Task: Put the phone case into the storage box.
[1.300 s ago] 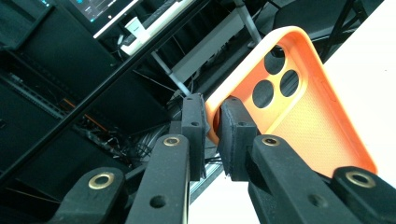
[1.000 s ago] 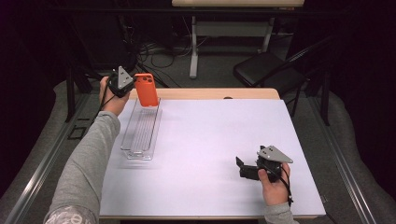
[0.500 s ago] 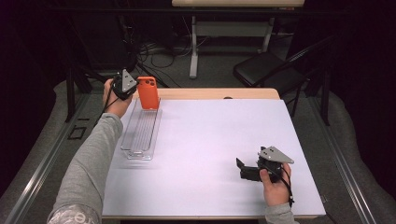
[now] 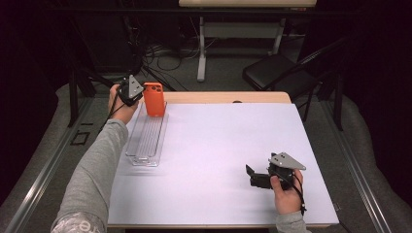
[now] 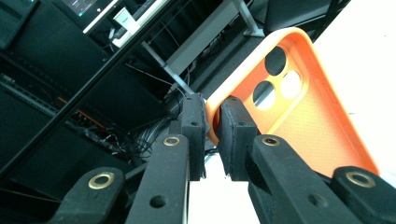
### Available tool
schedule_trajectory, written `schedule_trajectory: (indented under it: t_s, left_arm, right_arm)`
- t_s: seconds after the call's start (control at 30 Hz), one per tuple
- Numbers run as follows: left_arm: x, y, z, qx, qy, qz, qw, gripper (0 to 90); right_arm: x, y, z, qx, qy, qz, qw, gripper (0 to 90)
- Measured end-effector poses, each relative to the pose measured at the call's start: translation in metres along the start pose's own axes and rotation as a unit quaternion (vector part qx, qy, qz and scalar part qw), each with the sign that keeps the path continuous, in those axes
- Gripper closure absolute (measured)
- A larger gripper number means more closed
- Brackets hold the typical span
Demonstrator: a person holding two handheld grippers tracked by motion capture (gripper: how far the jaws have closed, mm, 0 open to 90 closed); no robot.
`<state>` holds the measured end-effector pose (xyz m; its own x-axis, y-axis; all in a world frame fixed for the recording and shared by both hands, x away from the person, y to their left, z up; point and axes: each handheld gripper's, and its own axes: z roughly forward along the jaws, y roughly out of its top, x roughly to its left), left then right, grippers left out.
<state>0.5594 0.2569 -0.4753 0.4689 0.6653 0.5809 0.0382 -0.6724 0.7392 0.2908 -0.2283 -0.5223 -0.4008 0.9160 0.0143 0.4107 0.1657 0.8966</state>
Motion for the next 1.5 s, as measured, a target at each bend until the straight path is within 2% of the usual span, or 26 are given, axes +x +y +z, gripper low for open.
schedule_trajectory:
  t_s: [0.27, 0.5, 0.63, 0.77, 1.1, 1.5]
  left_arm:
    - [-0.0015, -0.0058, 0.0012, -0.004, 0.003, 0.001, 1.0000, 80.9]
    - [-0.0029, -0.0038, 0.0013, 0.003, 0.008, 0.027, 0.9996, 80.1]
    - [-0.0026, -0.0036, 0.0016, 0.008, 0.009, 0.032, 0.9994, 78.8]
    - [-0.0026, -0.0042, 0.0028, 0.004, 0.004, 0.021, 0.9998, 74.0]
    - [-0.0004, -0.0059, 0.0031, 0.006, 0.010, 0.001, 0.9999, 65.7]
    - [0.0034, -0.0057, 0.0003, -0.003, 0.015, -0.012, 0.9998, 52.9]
  right_arm:
    - [0.0008, -0.0005, 0.0012, 0.004, 0.003, -0.003, 1.0000, 0.0]
    - [0.0012, -0.0006, 0.0019, 0.005, 0.005, -0.003, 1.0000, 0.0]
    - [0.0015, -0.0004, 0.0019, 0.003, 0.007, -0.003, 1.0000, 0.0]
    - [0.0014, -0.0010, 0.0016, 0.004, 0.007, -0.003, 1.0000, 0.0]
    - [0.0015, -0.0012, 0.0016, 0.002, 0.005, -0.002, 1.0000, 0.0]
    - [0.0017, -0.0011, 0.0018, 0.002, 0.006, -0.002, 1.0000, 0.0]
